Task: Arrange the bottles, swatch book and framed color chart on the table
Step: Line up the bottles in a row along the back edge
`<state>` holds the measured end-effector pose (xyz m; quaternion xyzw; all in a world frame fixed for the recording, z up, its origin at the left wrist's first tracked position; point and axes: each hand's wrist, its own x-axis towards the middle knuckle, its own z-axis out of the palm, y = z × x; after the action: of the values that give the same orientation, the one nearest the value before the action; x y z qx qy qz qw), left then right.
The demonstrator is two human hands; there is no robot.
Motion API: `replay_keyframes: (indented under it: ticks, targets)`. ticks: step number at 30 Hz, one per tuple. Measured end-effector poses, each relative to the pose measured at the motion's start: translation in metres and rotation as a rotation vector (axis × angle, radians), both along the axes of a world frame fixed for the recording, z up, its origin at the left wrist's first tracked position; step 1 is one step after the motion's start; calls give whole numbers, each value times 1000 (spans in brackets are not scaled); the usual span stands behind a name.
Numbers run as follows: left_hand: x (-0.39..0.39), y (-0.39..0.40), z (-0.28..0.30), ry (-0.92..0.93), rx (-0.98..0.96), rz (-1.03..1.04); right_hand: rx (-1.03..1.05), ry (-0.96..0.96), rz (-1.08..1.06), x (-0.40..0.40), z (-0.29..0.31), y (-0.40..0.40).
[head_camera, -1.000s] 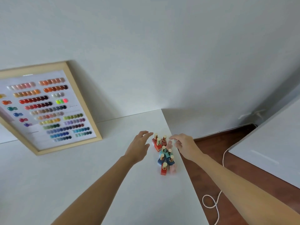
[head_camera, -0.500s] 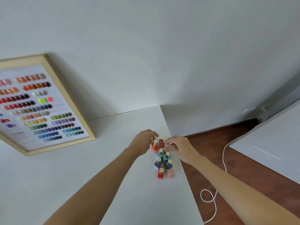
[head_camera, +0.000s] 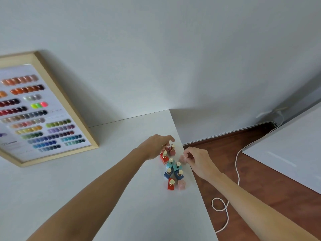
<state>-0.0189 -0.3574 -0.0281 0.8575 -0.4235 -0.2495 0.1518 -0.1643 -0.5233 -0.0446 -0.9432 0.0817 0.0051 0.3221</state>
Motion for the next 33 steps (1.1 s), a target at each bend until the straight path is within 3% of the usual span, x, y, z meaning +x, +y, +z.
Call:
replay_keyframes:
  ticks: [8, 15, 33]
  targets:
    - [2, -10, 8, -30, 41, -170, 62, 3, 41, -5, 3, 3]
    - [-1, -17, 7, -231, 112, -215, 90, 38, 125, -8, -1, 2]
    - [22, 15, 7, -108, 33, 187, 36, 47, 290, 6, -2, 3]
